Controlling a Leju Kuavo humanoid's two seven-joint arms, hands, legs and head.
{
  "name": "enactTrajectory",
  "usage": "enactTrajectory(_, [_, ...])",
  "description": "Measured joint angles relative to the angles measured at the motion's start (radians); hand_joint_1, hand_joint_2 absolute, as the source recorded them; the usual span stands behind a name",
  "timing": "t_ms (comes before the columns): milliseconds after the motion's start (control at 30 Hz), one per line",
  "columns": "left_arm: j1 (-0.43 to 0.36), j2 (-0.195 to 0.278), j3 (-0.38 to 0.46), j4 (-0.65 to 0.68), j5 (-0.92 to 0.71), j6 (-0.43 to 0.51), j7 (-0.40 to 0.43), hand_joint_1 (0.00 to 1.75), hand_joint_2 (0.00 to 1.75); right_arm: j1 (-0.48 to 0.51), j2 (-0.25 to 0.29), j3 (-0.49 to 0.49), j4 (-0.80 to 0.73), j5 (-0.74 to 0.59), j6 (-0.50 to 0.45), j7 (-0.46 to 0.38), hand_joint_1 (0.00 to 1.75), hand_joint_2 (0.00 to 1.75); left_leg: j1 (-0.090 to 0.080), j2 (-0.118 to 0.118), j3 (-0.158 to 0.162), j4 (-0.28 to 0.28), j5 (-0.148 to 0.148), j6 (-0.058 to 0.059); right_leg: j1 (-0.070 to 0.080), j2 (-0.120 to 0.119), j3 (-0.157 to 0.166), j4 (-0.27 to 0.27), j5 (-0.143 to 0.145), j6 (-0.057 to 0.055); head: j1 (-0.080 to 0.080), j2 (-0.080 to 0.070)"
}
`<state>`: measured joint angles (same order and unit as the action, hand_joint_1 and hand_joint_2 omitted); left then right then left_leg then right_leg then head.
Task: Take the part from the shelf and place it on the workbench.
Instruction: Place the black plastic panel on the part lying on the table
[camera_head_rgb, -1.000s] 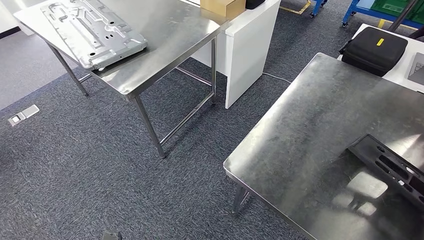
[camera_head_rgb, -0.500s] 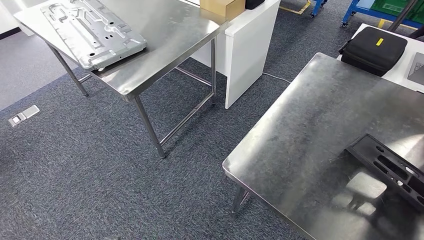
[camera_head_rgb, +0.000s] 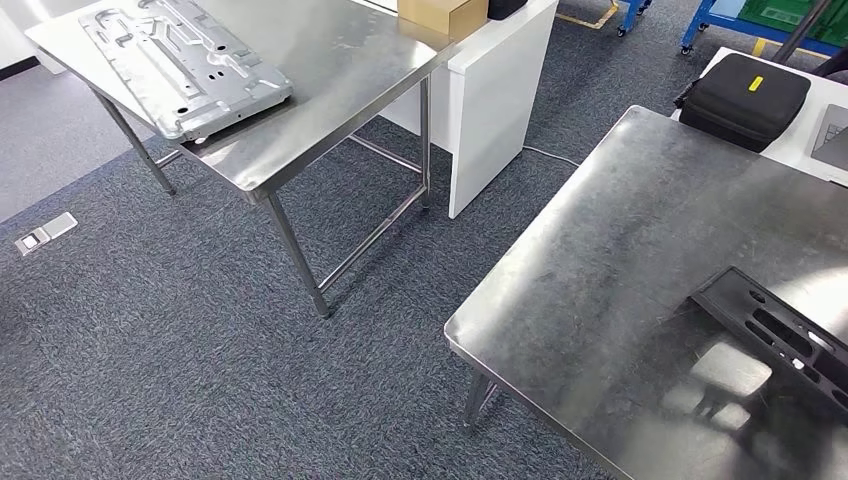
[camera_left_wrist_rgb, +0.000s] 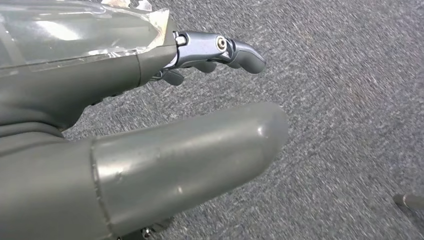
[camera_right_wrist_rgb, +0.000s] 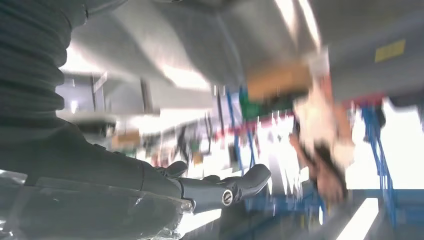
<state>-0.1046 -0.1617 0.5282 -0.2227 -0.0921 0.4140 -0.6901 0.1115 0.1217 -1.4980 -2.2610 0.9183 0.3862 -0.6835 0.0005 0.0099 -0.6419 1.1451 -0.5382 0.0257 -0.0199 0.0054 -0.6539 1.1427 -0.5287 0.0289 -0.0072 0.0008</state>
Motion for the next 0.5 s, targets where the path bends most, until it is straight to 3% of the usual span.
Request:
enactTrajectory(233, [0.002,-0.002,0.021,0.0,0.005,0.033,0.0,0.0,0.0,0.0,0.035,0.0,0.057,-0.051,-0.35,-0.006,0.0,1.75,0.0,0.0,-0.001,0.0,0.0,0.0,0.0,0.0,0.001,-0.001,0.0,0.0,0.0,0.0])
enactTrajectory(300, [0.003,-0.003,0.026,0.0,0.008,0.037,0.0,0.0,0.0,-0.002,0.034,0.0,0.097,-0.049,-0.405,-0.008,0.0,1.75,0.0,0.0,-0.001,0.0,0.0,0.0,0.0,0.0,0.002,-0.002,0.0,0.0,0.0,0.0])
enactTrajectory(367, [0.003,-0.003,0.031,0.0,0.008,0.039,0.0,0.0,0.87,-0.008,0.032,0.0,0.135,-0.061,-0.442,-0.007,0.0,1.75,0.0,0.0,-0.001,0.0,0.0,0.0,0.0,0.0,0.002,-0.002,0.0,0.0,0.0,0.0])
enactTrajectory(433, [0.003,-0.004,0.037,0.0,0.01,0.045,0.0,0.0,1.75,-0.02,0.021,0.0,0.193,-0.078,-0.553,-0.004,0.0,1.75,0.0,0.0,0.0,0.0,0.0,0.0,0.0,0.0,0.002,-0.003,0.0,0.0,0.0,0.0])
enactTrajectory(500, [0.003,-0.005,0.045,0.0,0.012,0.057,0.0,0.0,1.75,-0.034,-0.003,0.0,0.281,-0.074,-0.744,-0.002,0.0,1.75,0.0,0.0,0.0,0.0,0.0,0.0,0.0,0.0,0.003,-0.003,0.0,0.0,0.0,0.0])
